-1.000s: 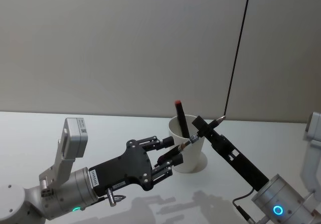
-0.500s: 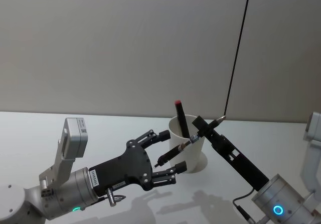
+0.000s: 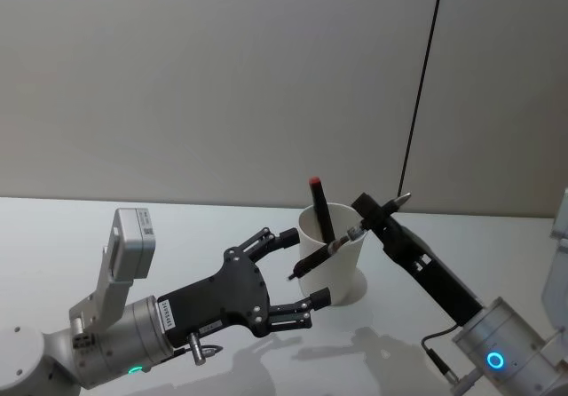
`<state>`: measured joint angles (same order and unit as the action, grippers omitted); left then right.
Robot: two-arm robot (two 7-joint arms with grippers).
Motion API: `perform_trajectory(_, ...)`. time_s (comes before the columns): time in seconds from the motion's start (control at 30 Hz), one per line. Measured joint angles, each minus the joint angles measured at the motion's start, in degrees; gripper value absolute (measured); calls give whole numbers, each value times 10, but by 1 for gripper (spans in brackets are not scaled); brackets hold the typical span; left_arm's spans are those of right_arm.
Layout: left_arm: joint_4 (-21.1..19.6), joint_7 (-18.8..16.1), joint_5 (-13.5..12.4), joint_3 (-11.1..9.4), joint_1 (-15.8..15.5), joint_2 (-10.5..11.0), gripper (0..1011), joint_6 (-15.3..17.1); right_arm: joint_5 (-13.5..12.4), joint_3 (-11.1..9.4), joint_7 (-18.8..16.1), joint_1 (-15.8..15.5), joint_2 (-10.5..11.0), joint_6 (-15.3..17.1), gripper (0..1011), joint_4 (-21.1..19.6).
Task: Place the pen into the pen holder.
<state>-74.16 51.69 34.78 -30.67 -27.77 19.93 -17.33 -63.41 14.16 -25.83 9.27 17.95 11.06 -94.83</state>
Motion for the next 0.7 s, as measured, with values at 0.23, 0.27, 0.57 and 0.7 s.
perform_trajectory(0.23,0,0,0,0,0,0,1003,0,32,-2,20,11,3,-33,129,7)
perform_trajectory(0.27,0,0,0,0,0,0,1003,0,36,-2,22,12,3,-37,129,9)
perform_trajectory(0.57,0,0,0,0,0,0,1003,0,87,-2,49,47,0,-90,129,42)
perform_trajectory(0.7,0,0,0,0,0,0,1004,0,106,1,55,65,-4,-110,129,61)
